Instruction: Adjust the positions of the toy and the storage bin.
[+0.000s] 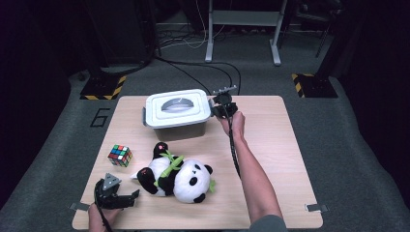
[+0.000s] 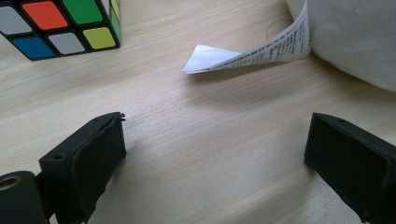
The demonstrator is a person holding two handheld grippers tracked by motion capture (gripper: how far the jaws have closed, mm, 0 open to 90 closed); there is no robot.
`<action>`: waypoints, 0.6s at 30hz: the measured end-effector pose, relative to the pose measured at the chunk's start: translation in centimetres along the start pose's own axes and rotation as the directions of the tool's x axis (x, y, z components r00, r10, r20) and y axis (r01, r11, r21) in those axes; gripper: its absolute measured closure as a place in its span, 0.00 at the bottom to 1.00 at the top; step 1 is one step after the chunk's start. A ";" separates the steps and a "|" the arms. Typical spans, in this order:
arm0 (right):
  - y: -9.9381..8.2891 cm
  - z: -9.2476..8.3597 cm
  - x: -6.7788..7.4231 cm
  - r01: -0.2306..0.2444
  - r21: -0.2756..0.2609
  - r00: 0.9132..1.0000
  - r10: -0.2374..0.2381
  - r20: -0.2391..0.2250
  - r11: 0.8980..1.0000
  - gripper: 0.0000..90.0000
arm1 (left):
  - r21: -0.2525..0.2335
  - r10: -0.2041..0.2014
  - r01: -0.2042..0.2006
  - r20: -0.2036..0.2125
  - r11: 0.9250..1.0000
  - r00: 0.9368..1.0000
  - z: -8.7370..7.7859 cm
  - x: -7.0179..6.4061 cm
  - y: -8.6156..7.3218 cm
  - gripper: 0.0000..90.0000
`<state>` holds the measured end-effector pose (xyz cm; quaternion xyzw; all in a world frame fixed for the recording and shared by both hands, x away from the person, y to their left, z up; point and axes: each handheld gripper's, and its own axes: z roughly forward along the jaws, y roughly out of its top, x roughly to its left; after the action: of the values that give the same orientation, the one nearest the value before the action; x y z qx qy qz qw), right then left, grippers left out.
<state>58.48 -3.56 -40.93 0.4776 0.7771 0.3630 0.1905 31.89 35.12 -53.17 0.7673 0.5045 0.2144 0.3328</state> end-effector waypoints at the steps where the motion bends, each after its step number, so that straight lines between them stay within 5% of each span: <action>1: 0.2 -0.2 0.3 0.005 0.007 0.999 -0.006 0.053 1.000 1.00 | 0.000 -0.001 0.001 0.000 1.000 1.000 0.0 0.0 0.0 0.06; 3: 0.2 -0.1 0.4 0.034 0.028 0.997 -0.036 0.069 0.999 1.00 | 0.000 -0.001 0.001 -0.001 1.000 1.000 0.0 0.0 0.0 0.06; 12: 0.4 0.2 0.0 -0.006 -0.015 1.000 0.006 0.014 1.000 0.89 | 0.000 0.000 0.000 0.000 1.000 1.000 0.0 0.0 0.0 0.06; 18: 0.6 1.7 -1.2 -0.074 0.026 0.997 0.074 -0.020 0.997 0.85 | 0.001 -0.002 0.002 0.003 1.000 1.000 0.0 0.0 0.0 0.06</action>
<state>60.46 -3.77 -41.70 0.5047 0.7653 0.3648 0.1629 31.89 35.12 -53.16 0.7673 0.5050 0.2125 0.3334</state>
